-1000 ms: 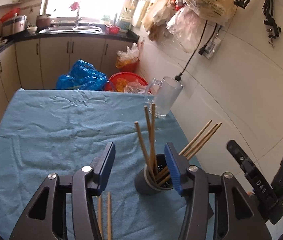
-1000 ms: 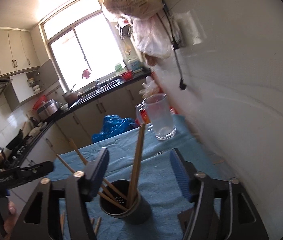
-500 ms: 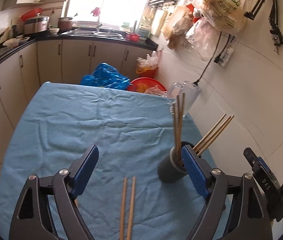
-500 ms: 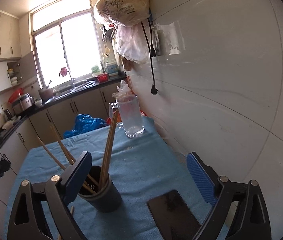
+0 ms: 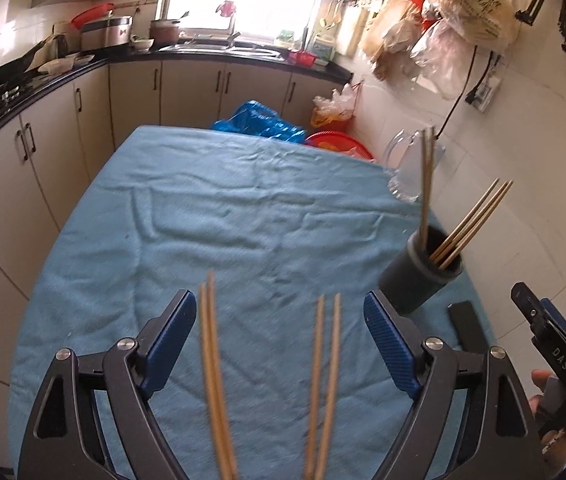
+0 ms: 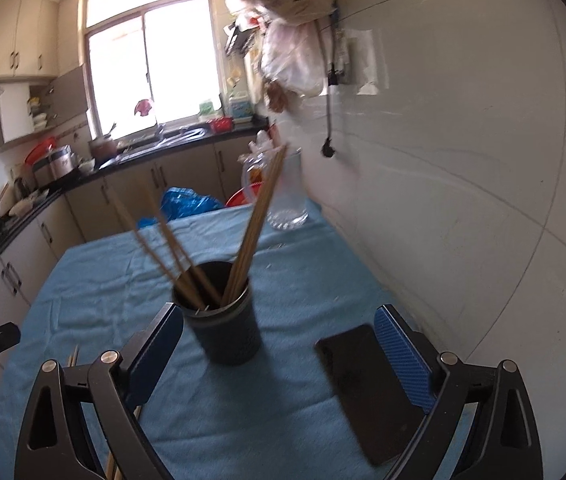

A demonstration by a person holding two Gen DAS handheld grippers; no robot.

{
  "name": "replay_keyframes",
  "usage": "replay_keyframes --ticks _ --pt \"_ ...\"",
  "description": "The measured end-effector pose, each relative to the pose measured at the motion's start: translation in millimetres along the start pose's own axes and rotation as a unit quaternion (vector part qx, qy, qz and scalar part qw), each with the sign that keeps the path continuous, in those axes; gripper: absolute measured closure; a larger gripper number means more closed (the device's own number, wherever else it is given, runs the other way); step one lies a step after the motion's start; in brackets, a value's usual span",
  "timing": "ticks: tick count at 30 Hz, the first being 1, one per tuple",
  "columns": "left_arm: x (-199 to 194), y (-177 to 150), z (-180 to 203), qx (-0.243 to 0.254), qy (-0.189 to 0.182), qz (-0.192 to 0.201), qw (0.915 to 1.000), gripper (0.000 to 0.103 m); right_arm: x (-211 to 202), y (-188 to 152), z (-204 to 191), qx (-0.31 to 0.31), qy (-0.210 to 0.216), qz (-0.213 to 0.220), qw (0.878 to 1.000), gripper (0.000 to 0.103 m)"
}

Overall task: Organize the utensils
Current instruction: 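Move the left tool back over the loose wooden chopsticks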

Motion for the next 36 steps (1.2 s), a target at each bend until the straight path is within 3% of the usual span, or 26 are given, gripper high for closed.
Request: replay_keyframes --ticks 13,23,29,32,36 --pt "16 -42 -53 -0.024 0.028 -0.031 0.9989 0.018 19 -56 -52 -0.057 0.027 -0.064 0.996 0.005" --pt "25 -62 -81 -0.040 0.039 -0.051 0.9971 0.018 24 -79 -78 -0.087 0.034 -0.087 0.992 0.005" --pt "32 -67 -98 -0.062 0.027 -0.074 0.9950 0.018 29 -85 -81 -0.064 0.063 -0.108 0.990 0.005" --pt "39 -69 -99 -0.069 0.007 -0.098 0.9928 0.019 32 -88 -82 -0.051 0.081 -0.121 0.988 0.011" --pt "53 -69 -90 -0.058 -0.015 -0.133 0.9893 0.049 38 -94 -85 -0.034 0.104 -0.144 0.984 0.025"
Point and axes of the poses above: each gripper's, at about its wrist camera, not at the fingertips, and x roughly the way its jaws point, z to its right, y to its top, the point moved 8 cm from there along x, roughly the way its jaws point, and after that the axes turned 4 degrees about y, right-handed, at the moved point
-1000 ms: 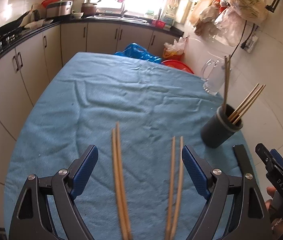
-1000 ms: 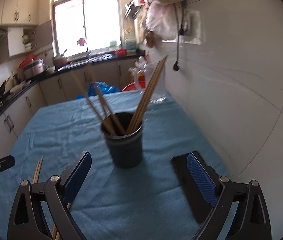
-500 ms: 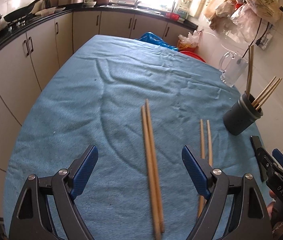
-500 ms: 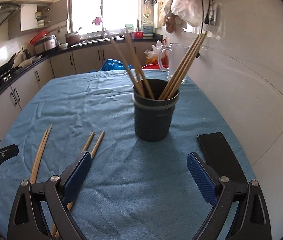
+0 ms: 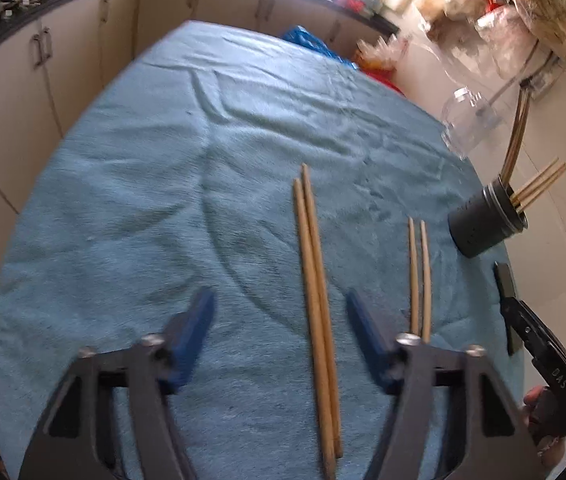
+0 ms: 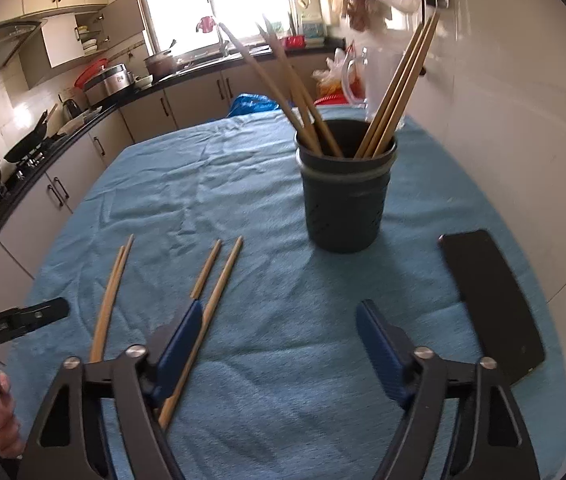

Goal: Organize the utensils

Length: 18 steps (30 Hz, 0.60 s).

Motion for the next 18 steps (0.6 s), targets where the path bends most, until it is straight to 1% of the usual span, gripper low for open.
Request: replay_keyframes --ticks 1,2,4,6,9,12,17,18 --pt "4 1 2 0.001 0.000 -0.009 1.0000 0.057 2 -1 0 0.005 0.007 -0.005 1.000 0.029" --pt "10 3 4 0.003 -0.002 -0.018 0.9998 0.060 3 -2 0 0.007 0.011 -0.009 1.000 0.030" --pt "18 7 6 0.004 0.002 -0.026 0.9996 0.073 4 -4 -1 0.009 0.016 -0.012 1.000 0.034" --pt "27 11 11 0.006 -0.006 -0.040 0.9992 0.078 4 -4 -2 0.009 0.019 -0.012 1.000 0.035" --pt "38 16 15 0.005 -0.007 -0.052 0.9986 0.081 2 -2 -1 0.011 0.019 -0.009 1.000 0.036" --pt "43 22 18 0.019 0.012 -0.052 0.9984 0.087 1 -1 2 0.012 0.019 -0.007 1.000 0.036" --pt "48 27 18 0.030 0.037 -0.062 0.9970 0.088 2 0 4 0.018 0.020 -0.007 1.000 0.036" --pt "48 28 18 0.032 0.042 -0.062 0.9966 0.091 2 1 3 0.018 0.020 -0.009 1.000 0.036"
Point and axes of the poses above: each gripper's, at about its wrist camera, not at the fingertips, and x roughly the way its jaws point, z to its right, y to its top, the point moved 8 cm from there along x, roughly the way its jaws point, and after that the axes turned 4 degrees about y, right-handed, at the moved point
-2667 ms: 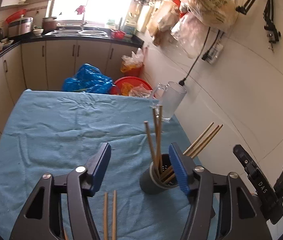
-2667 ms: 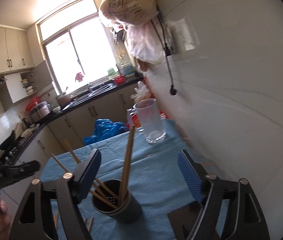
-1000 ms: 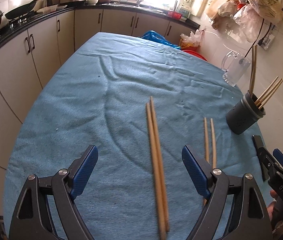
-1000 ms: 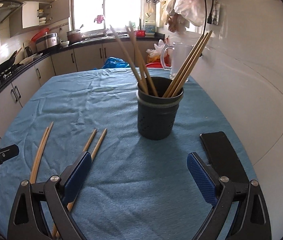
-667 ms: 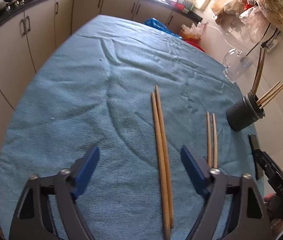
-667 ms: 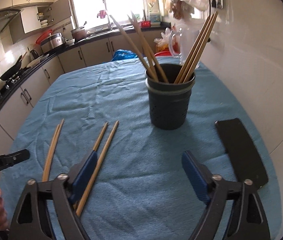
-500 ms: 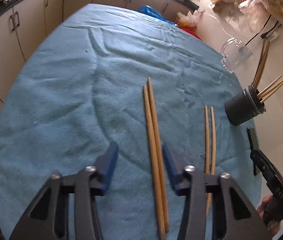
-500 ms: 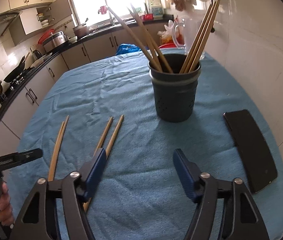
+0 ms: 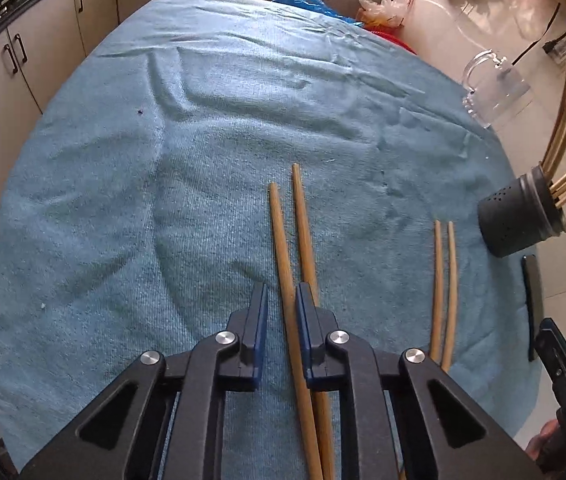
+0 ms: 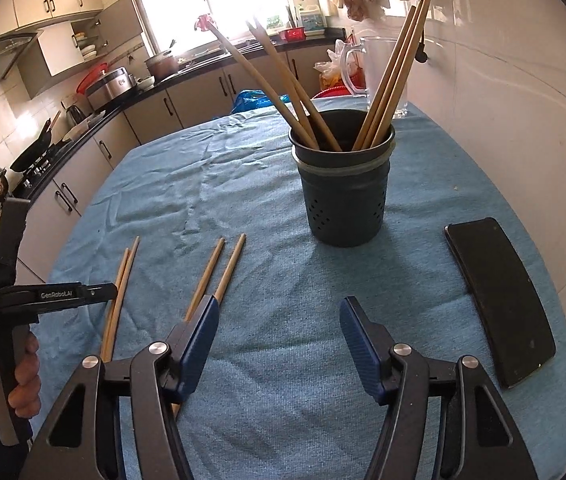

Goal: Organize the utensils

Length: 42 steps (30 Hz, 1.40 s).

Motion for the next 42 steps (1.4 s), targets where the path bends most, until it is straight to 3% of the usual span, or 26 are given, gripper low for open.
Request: replay_keyframes --ticks 5,8,13,15,17,25,28,29,30,33,36,42 --pt "-7 -9 -15 -0.001 0.034 0.005 0.9994 0.094 1 3 -3 0.000 0.009 -0.012 1.000 0.036" --pt "-11 -14 -26 -0.018 0.031 0.008 0.9993 0.094 9 6 -7 0.007 0.021 -0.030 0.999 0.038" --pt "-13 -17 -34 -0.026 0.024 0.010 0.9993 0.095 45 7 -23 0.024 0.044 -0.091 0.995 0.062" --pt "-12 -17 -33 -0.026 0.022 0.011 0.9994 0.095 59 7 -27 0.035 0.053 -0.110 0.992 0.062" --pt "-12 -16 -33 -0.025 0.020 0.010 0.9994 0.095 74 8 -30 0.038 0.046 -0.126 0.990 0.069" --pt "-9 -11 -33 -0.019 0.024 0.007 0.9995 0.094 106 12 -35 0.027 0.006 -0.160 0.987 0.077" --pt "-9 -8 -31 -0.013 0.031 0.009 0.9994 0.094 111 13 -37 0.010 -0.011 -0.160 0.987 0.079" --pt "-8 -7 -30 -0.011 0.033 0.010 0.9993 0.095 112 14 -36 0.002 -0.019 -0.161 0.987 0.083" --pt "-8 -6 -30 -0.011 0.033 0.012 0.9993 0.096 113 14 -39 -0.013 -0.028 -0.162 0.986 0.093" --pt "-10 -4 -29 -0.012 0.020 0.018 0.9996 0.096 115 15 -40 -0.025 -0.031 -0.163 0.986 0.094" --pt "-22 -4 -28 -0.012 -0.003 0.036 0.9993 0.096 107 16 -42 -0.014 -0.004 -0.150 0.989 0.096" --pt "-72 2 -23 -0.020 -0.030 0.097 0.9946 0.097 58 34 -57 -0.006 0.065 -0.072 0.995 0.096"
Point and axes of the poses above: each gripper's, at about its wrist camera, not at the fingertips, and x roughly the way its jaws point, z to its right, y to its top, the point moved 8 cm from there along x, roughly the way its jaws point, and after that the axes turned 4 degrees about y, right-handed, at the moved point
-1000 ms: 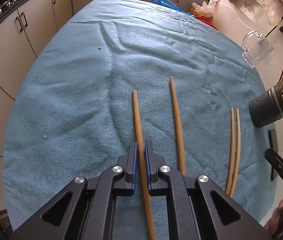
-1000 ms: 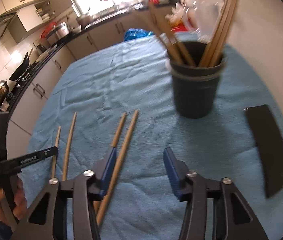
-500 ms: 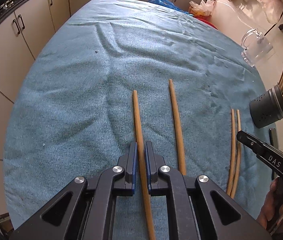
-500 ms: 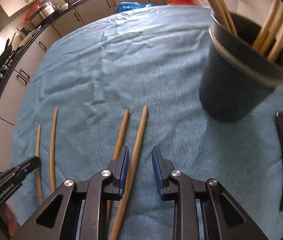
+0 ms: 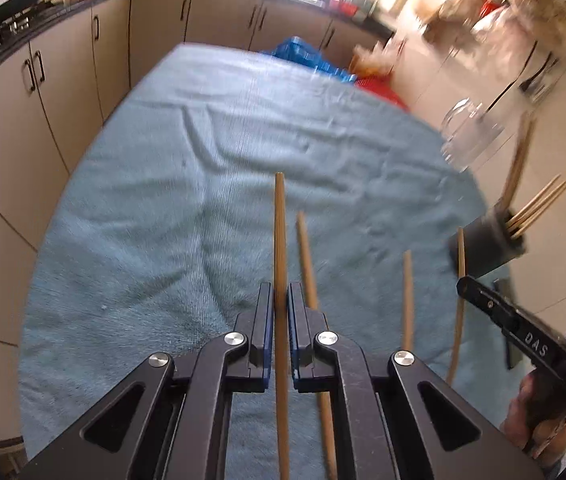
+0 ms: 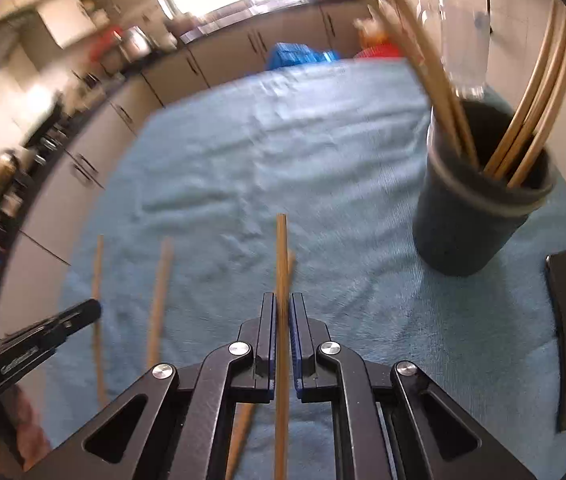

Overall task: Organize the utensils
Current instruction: 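Lift the chopstick upright and carry it over the black holder cup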

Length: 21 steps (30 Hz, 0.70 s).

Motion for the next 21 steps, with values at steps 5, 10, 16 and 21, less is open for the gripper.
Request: replay_keyframes --ticks 5,10,16,21 --pt "-41 7 12 0.007 -0.010 0.044 0.9990 0.097 -45 5 -18 -0.019 0.041 0.069 0.997 0.096" --pt "-72 11 22 0.014 -0.016 0.073 0.9971 0.097 -77 7 -24 -0.018 0.060 0.115 0.991 0.096" --pt "-89 15 32 0.021 -0.017 0.091 0.9955 0.097 -99 10 -20 -0.014 0.073 0.150 0.986 0.096" --pt "-98 18 39 0.026 -0.020 0.101 0.9944 0.097 -111 12 -17 -0.010 0.077 0.166 0.983 0.096"
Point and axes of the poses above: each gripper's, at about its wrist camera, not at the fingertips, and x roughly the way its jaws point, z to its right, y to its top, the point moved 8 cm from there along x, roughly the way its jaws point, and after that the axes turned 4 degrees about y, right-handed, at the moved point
